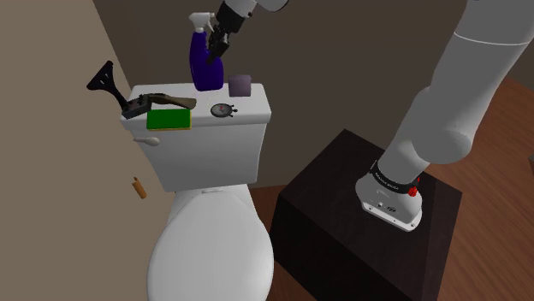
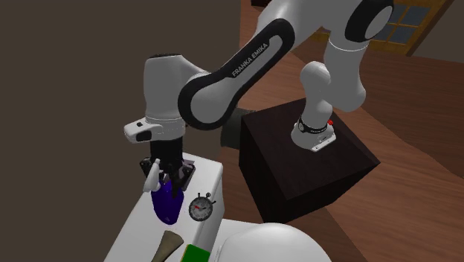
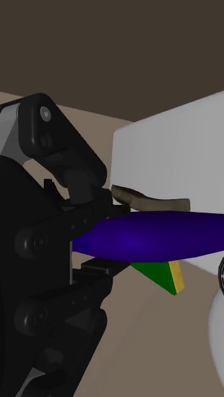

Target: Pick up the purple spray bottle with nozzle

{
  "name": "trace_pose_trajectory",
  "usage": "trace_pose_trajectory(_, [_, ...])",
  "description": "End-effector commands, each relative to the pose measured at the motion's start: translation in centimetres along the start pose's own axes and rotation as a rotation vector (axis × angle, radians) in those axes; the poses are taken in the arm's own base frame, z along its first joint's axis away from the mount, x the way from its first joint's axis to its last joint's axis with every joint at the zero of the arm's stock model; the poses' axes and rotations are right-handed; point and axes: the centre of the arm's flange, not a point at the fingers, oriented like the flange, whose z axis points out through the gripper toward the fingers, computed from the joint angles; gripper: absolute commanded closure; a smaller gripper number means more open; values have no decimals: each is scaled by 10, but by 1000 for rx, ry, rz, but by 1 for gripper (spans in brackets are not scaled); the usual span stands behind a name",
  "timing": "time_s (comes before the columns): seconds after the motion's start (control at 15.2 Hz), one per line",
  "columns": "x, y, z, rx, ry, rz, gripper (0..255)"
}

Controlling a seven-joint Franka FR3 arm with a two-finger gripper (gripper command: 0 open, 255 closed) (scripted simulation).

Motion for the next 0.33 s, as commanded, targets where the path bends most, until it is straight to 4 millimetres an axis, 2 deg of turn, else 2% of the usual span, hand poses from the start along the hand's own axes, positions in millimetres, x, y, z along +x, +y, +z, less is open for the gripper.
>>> trace_pose_trajectory(0.0, [6,0,-9,0,0,0,255])
trace_pose_trajectory(0.13, [12,0,-18,0,0,0,255])
trace_pose_trajectory(0.26, [12,0,-18,0,0,0,255])
